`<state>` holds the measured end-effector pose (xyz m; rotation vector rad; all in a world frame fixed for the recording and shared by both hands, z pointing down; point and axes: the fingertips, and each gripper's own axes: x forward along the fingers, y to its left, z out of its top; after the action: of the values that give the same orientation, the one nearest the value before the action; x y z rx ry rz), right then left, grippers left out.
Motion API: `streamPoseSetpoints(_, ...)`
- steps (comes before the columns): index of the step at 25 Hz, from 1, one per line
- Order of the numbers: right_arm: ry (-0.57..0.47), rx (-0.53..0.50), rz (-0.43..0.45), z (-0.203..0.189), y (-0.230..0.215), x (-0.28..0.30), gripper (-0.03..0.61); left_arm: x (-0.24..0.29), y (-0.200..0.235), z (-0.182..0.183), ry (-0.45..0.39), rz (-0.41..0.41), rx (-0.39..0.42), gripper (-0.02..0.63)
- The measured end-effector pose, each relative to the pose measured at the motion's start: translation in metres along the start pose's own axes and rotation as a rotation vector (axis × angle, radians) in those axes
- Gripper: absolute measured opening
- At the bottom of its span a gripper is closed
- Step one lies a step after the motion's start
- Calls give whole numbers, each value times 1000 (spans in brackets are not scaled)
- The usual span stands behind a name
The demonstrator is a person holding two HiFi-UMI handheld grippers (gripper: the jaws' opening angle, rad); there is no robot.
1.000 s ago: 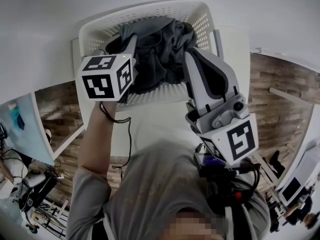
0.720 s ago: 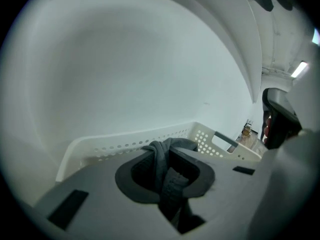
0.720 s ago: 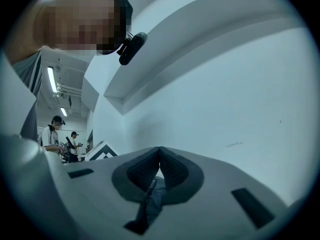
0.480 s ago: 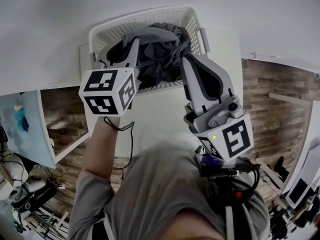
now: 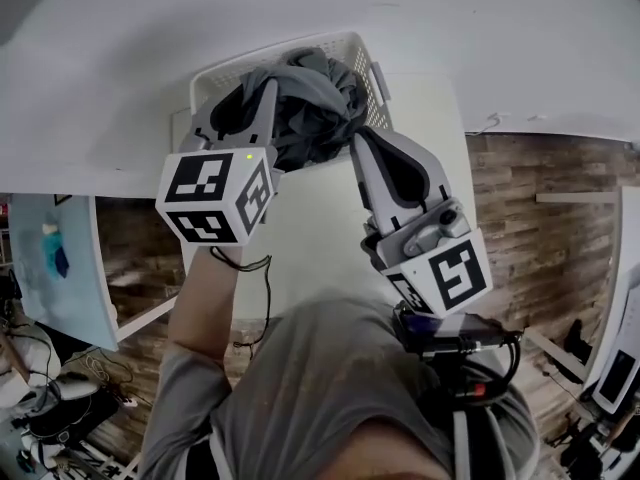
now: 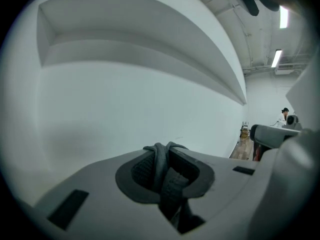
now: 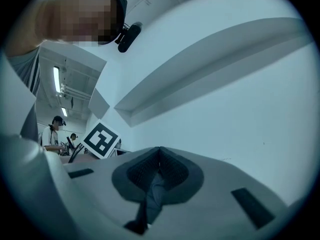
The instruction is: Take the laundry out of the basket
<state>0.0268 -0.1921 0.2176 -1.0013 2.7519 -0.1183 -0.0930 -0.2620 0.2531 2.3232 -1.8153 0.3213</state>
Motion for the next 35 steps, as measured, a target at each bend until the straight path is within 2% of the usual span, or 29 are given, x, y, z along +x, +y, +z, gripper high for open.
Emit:
streamPoseSetpoints(9, -39, -29, 1, 26, 18, -31, 8, -46, -23, 75, -160, 15, 59, 60)
streamPoseSetpoints(17, -86, -54, -20, 49, 43, -61, 8, -119, -41, 141, -331, -6, 78, 60)
streamPoseSetpoints(22, -84, -59, -35, 57, 44, -106, 8, -171, -85, 166, -396, -44, 65, 60)
streamPoseSetpoints(27, -88, -65, -7, 58, 51, -127, 8, -202, -98, 174, -453, -23, 70, 60)
streamPoseSetpoints(31, -67, -68, -19, 52, 41, -136, 8, -207, -100, 161, -454, -12, 53, 61)
streamPoseSetpoints(35, -62, -73, -32, 55, 37, -162, 8, -230, -121, 149, -457, -1, 45, 61)
